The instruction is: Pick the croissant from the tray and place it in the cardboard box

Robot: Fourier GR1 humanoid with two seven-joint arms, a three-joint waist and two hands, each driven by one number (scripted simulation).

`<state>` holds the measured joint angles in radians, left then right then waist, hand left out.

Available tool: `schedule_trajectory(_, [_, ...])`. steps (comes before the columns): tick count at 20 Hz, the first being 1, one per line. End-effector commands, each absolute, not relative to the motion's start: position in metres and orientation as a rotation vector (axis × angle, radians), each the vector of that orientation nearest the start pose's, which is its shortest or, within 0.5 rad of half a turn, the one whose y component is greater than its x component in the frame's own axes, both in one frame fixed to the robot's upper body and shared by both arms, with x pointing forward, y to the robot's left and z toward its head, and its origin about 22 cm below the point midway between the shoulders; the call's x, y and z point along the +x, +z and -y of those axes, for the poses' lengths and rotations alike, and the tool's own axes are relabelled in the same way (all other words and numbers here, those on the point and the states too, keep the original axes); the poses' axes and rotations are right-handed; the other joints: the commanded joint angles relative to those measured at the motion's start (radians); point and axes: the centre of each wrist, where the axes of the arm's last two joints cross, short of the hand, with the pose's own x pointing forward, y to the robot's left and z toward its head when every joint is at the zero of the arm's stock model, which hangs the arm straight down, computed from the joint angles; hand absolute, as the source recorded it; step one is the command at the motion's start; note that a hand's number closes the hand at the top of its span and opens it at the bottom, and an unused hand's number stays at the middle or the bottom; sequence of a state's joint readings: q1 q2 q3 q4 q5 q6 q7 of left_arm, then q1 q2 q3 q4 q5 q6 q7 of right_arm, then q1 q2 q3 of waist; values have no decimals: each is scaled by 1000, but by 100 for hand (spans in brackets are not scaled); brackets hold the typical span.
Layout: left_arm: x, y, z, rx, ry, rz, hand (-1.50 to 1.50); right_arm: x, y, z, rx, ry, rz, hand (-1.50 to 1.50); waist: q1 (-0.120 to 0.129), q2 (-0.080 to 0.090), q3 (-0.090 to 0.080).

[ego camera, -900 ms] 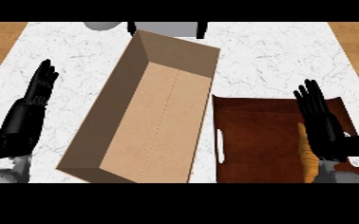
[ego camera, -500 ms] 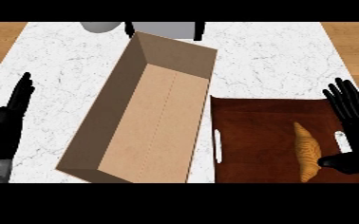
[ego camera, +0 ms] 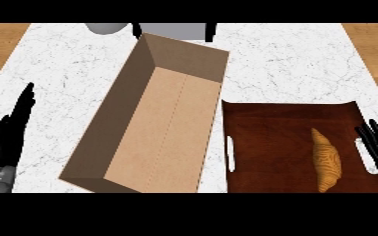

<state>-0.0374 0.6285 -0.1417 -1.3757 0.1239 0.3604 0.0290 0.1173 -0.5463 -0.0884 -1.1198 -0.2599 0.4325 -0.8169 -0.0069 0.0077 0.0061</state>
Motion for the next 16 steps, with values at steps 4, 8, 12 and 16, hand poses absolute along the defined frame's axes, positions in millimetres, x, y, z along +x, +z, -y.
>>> schedule_trajectory(4, [251, 22, -350, 630, -226, 1385, 0, 177, -34, 478, -37, 480, 1955, -150, 26, -4, 0])
schedule_trajectory(8, [264, 18, -358, 632, -201, 1391, 0, 197, -3, 493, -99, 794, 1815, -150, 22, 2, -3])
schedule_trajectory(12, [267, 26, -358, 646, -221, 1385, 0, 194, 2, 502, -72, 970, 1709, -150, 19, -3, -4])
schedule_trajectory(16, [258, 6, -351, 653, -214, 1381, 0, 221, 19, 487, -130, 1177, 1574, -150, 17, -5, -6])
